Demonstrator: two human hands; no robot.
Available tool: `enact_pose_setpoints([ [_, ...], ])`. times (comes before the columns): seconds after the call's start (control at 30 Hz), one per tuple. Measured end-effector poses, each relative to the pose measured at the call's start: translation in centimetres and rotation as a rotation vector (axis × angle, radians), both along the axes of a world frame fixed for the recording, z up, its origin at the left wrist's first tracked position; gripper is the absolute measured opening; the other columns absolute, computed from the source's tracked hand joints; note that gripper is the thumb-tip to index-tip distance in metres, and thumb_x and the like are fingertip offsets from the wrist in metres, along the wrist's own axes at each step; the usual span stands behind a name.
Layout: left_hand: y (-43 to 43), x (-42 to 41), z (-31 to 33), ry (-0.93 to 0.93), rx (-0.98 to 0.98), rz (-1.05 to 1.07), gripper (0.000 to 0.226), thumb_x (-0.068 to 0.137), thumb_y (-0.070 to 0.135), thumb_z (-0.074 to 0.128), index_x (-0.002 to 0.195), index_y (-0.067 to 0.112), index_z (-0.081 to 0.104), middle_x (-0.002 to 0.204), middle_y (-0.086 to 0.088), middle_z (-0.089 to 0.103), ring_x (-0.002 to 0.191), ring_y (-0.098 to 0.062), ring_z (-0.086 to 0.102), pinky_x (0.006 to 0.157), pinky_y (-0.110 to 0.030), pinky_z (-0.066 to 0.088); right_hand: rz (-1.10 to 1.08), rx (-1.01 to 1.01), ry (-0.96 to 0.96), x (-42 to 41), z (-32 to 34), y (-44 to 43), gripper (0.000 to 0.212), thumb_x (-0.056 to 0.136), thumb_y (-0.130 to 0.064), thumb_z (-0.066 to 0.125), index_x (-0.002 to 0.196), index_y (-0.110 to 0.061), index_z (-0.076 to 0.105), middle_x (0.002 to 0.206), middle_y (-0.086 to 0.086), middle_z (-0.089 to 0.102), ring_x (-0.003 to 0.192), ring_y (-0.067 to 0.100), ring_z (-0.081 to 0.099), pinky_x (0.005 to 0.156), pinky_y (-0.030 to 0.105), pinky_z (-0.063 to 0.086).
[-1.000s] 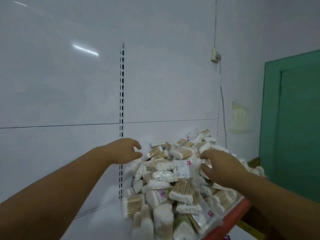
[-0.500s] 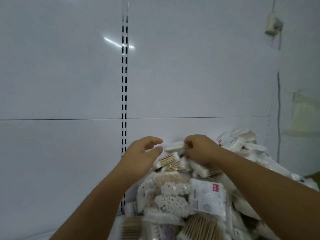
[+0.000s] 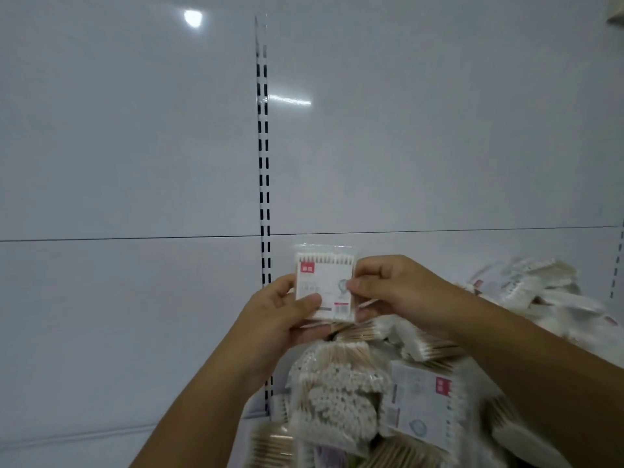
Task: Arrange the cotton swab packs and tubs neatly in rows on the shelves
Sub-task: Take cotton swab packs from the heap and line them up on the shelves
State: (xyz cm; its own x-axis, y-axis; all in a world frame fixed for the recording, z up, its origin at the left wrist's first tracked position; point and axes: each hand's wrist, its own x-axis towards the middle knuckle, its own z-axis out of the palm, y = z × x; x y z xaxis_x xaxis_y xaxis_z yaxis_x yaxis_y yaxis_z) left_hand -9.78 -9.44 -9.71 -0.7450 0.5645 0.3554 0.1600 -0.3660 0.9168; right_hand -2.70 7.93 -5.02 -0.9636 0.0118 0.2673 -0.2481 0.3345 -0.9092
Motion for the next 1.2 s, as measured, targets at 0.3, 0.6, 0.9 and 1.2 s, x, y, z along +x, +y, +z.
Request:
enact_pose_setpoints([
  [0.3, -0.3, -2.2, 1.2, 0.007, -0.009, 0.216, 0.018, 0.093, 0.006, 0.056, 0.108, 0.013, 0.066, 0.1, -0.01, 0.074, 0.087, -0.025, 0.071, 0.067, -0.03, 0.058, -0.356, 1.078, -0.029, -3.9, -1.3, 2.1, 0.037, 0.085, -0.039, 0.063, 0.118, -0.022, 0.061, 0.116, -0.005, 0.06, 0.107, 0.014, 0.055, 0.086, 0.025, 0.042],
  [0.6, -1.0, -4.0, 0.8, -0.032, 0.067, 0.192, 0.018, 0.093, 0.004, 0.053, 0.104, 0.011, 0.065, 0.091, -0.009, 0.074, 0.075, -0.021, 0.071, 0.064, -0.032, 0.059, -0.467, 0.453, 0.06, -4.8, 0.5, 2.3, 0.027, 0.097, -0.03, 0.052, 0.085, -0.013, 0.068, 0.084, 0.003, 0.068, 0.077, 0.016, 0.062, 0.065, 0.023, 0.046],
  [0.9, -1.6, -4.5, 0.1, -0.109, 0.039, 0.163, 0.015, 0.095, 0.006, 0.052, 0.106, 0.006, 0.062, 0.088, -0.011, 0.075, 0.072, -0.023, 0.072, 0.055, -0.031, 0.058, -0.169, 0.095, 0.338, -0.9, 1.7, 2.0, 0.02, 0.072, -0.004, 0.076, 0.089, -0.012, 0.073, 0.09, -0.002, 0.075, 0.09, 0.013, 0.069, 0.076, 0.023, 0.056],
  [1.2, -1.0, -3.9, -0.5, -0.141, 0.014, 0.016, 0.021, 0.097, 0.013, 0.053, 0.116, 0.01, 0.06, 0.101, -0.009, 0.074, 0.089, -0.025, 0.073, 0.063, -0.032, 0.059, -0.295, 1.042, 1.043, -1.7, -2.4, 1.6, 0.023, 0.073, -0.002, 0.07, 0.089, -0.017, 0.062, 0.128, 0.009, 0.055, 0.127, 0.022, 0.046, 0.105, 0.028, 0.04],
])
